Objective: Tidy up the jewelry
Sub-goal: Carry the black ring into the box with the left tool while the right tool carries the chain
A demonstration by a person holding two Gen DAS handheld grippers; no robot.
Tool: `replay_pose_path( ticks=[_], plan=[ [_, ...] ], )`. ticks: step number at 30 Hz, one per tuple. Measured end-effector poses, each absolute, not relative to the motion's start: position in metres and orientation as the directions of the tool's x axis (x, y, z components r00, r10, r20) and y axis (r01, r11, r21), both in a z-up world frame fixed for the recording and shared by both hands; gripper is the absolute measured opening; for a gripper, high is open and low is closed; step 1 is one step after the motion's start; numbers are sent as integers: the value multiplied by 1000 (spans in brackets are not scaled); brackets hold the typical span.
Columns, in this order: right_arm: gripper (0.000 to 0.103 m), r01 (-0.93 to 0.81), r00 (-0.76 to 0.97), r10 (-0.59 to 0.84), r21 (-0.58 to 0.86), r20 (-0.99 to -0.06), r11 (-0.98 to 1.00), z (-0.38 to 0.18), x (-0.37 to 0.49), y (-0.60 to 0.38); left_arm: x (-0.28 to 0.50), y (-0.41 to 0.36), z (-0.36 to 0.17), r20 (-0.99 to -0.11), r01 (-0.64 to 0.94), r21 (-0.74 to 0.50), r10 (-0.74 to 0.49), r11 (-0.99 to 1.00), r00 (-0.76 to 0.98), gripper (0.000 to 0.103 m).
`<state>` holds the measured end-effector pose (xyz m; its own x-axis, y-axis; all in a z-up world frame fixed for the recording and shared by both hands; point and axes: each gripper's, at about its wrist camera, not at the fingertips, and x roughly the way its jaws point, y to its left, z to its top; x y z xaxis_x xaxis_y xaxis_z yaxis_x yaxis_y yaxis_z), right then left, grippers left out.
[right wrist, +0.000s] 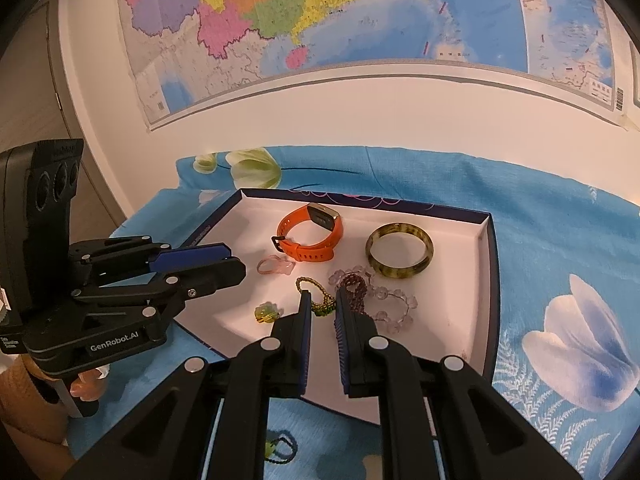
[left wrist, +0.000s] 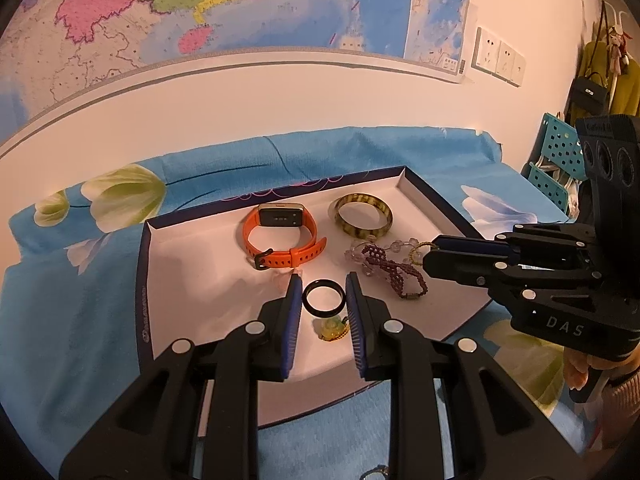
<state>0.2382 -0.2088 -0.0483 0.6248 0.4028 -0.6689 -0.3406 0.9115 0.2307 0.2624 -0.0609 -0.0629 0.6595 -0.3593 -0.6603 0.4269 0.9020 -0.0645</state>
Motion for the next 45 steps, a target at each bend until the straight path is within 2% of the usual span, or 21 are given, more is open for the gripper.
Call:
replay_pose_path(
  ticks=[29,41,45],
  plan=[
    [11,-298,591,343,197,-730,934,-73,267,-202,289,-71,-84,-715,412,-81,-341,908,610,23],
    [13,-275,602,346,220,-720,936,-74,271,-206,296,-72,-91,-731,406,-91,-338,910,593,23],
    [14,-270,611,345,222,-713,937,-71,271,-207,292,-70,-89,-724,403,-89,-337,911,602,29]
  ],
)
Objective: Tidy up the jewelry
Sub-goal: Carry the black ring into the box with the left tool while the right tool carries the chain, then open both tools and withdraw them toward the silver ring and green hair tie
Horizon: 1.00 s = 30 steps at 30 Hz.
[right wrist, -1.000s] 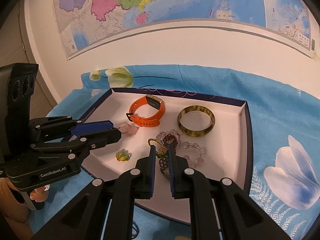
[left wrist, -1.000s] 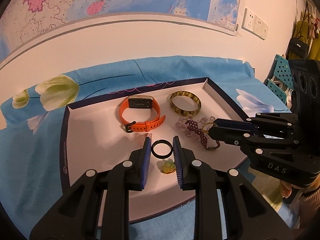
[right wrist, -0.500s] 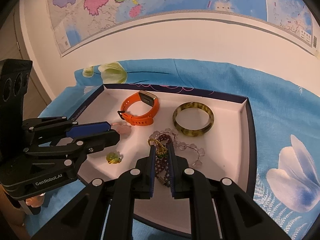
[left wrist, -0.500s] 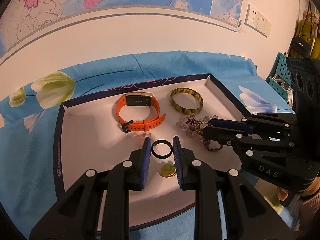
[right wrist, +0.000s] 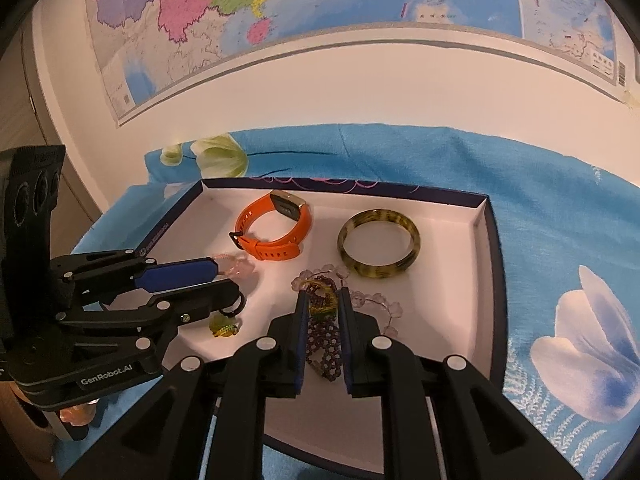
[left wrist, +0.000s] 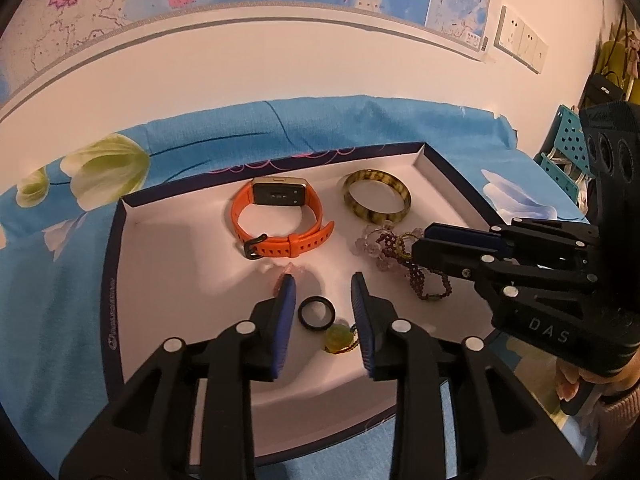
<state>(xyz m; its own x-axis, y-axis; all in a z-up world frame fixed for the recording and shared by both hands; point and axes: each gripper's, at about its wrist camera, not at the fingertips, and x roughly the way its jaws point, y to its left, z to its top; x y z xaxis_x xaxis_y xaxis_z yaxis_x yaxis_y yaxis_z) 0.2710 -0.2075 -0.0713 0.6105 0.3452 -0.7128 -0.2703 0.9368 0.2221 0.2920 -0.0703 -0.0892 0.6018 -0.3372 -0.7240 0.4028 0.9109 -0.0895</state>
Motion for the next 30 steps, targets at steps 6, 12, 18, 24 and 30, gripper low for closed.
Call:
replay_pose_path(
  ticks=[6,12,18,24,30],
  plan=[
    [16,-258,626,347,234,-698,937,-66,266,-213,282,-64,-77,-700,397,-91,-343,913,626,38],
    [23,-255,635,354,246,-687,935,-61,255,-220,262,-53,-62,-664,398,-75,-343,914,664,40],
    [31,-269,644,379,267,-665,926,-52,227,-228,235,-37,-49,-626,401,-64,-350,914,697,46],
    [40,-310,630,399,256,-666,916,-50,192,-225,208,-20,-53,-620,403,-92,-370,910,692,53],
    [41,-353,579,390,212,-716,911,-65,165,-209,181,-19,-68,-642,424,-60,-360,904,677,55]
  ],
)
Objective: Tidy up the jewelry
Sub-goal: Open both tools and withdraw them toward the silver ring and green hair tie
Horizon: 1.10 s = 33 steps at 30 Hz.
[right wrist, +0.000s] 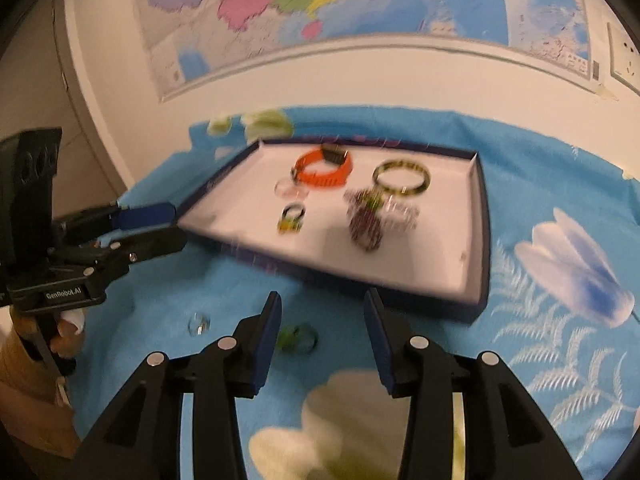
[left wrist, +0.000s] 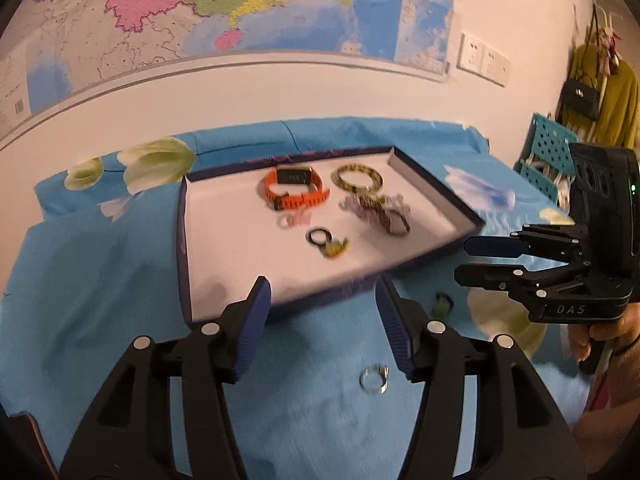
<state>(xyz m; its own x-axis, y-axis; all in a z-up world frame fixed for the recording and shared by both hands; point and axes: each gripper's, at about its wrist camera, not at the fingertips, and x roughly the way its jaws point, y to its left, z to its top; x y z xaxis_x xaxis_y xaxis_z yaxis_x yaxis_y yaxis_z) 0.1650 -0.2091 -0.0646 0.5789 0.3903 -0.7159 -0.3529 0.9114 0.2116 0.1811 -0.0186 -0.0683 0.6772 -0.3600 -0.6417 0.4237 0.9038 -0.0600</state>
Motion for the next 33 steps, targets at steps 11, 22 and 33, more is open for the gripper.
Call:
replay_pose_path(
  ticks=[11,22,33],
  plan=[
    [41,-367,533,394,214,-749,905,-84,153,-191,151,-28,-91,-680,469,-38,-366,882,635,55],
    [41,-363,519,376,201,-767,910,-87,156,-185,145,-40,-101,-709,508,-40,-382,861,592,54],
    [41,-361,515,385,213,-766,908,-88,157,-187,158,-43,-114,-763,505,-84,-382,859,522,32]
  ],
)
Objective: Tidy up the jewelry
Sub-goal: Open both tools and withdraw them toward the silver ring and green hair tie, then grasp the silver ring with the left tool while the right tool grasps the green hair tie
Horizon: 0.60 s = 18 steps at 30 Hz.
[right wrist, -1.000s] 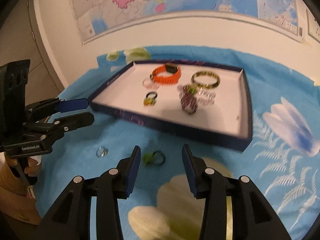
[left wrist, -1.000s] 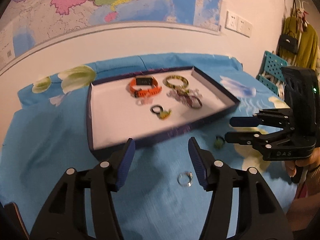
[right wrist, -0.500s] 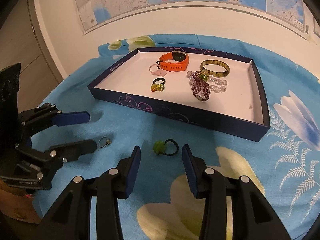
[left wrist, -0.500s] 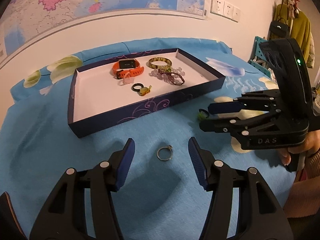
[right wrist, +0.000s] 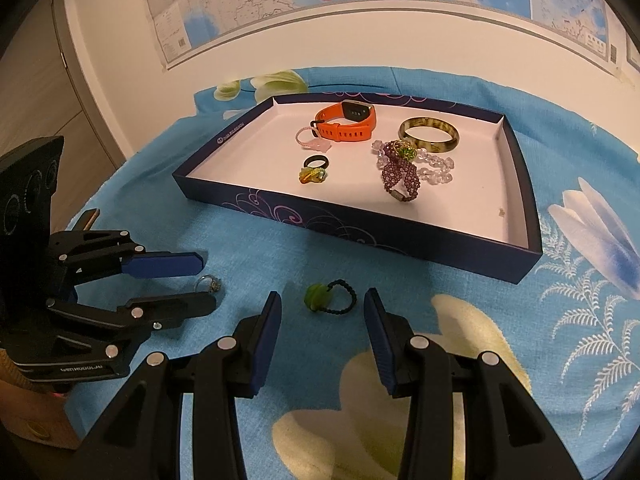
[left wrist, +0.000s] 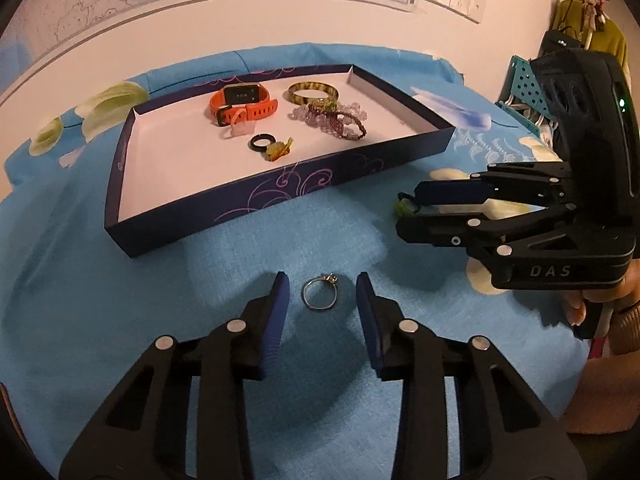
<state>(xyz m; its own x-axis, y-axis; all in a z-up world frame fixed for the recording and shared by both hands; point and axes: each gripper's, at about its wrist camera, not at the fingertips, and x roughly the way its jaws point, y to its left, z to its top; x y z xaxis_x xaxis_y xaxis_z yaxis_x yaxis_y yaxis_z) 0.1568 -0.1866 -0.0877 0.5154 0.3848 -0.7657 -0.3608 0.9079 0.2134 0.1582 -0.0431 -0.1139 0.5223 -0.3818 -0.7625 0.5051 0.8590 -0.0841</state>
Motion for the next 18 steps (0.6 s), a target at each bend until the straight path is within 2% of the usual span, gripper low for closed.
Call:
replay_pose_path(
  ticks=[8,18],
  plan=[
    [41,-362,519,371,195,-770,911,-87,156,-185,159,-42,-115,-766,486,-72,-361,871,532,19],
    [39,-357,530,328,145,-782,923,-88,159,-175,157,-41,-112,-756,479,-85,-370,874,540,19]
  ],
)
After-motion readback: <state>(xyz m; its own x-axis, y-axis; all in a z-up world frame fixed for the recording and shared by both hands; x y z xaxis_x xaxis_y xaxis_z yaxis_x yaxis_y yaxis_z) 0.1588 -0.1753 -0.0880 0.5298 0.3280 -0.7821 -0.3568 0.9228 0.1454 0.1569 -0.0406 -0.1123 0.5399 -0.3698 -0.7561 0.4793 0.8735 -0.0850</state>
